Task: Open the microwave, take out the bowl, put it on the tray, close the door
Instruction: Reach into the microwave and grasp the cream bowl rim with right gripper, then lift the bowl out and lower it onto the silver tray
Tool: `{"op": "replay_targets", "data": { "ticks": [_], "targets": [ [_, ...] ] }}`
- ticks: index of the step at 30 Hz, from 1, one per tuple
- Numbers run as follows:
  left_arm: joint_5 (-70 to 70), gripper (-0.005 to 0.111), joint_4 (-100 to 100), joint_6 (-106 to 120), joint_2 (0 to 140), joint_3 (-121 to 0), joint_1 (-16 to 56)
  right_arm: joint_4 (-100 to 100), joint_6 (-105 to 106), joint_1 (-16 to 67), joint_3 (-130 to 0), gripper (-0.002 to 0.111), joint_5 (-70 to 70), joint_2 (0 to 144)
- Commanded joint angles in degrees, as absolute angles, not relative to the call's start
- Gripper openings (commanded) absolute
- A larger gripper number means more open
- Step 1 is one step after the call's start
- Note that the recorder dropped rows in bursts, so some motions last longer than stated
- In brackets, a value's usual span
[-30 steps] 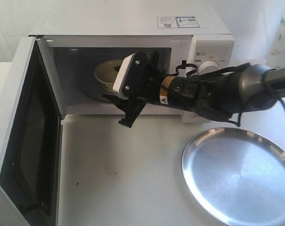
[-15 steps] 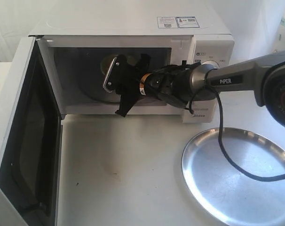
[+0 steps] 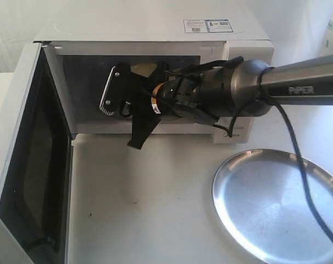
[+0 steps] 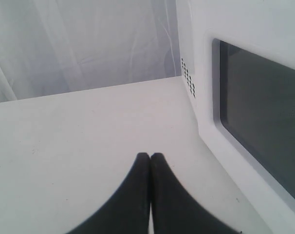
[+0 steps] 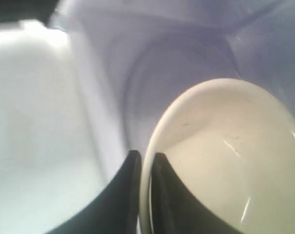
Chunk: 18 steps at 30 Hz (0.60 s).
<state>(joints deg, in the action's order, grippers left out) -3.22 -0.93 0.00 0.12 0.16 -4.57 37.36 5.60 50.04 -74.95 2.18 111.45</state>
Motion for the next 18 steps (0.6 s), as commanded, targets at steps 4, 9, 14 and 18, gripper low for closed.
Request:
{"op": "replay_targets", "data": {
  "ticks": [4,9,14,18],
  "targets": [
    [-3.5,0.0,-0.5,0.0,0.0,0.0,-4.2,31.6,5.1,57.7,-62.0,0.0,15.3,99.3],
    [-3.5,0.0,-0.5,0.0,0.0,0.0,-4.2,30.3,-0.7,58.8,-53.4,0.0,30.2,91.2],
    [-3.5,0.0,-0.5,0.0,0.0,0.0,-4.2,31.7,-7.6,57.3,-44.4,0.0,33.8,83.8],
    [-3.5,0.0,-0.5,0.0,0.0,0.0,-4.2,35.8,-14.8,55.3,-40.7,0.0,34.3,81.3]
  ]
}}
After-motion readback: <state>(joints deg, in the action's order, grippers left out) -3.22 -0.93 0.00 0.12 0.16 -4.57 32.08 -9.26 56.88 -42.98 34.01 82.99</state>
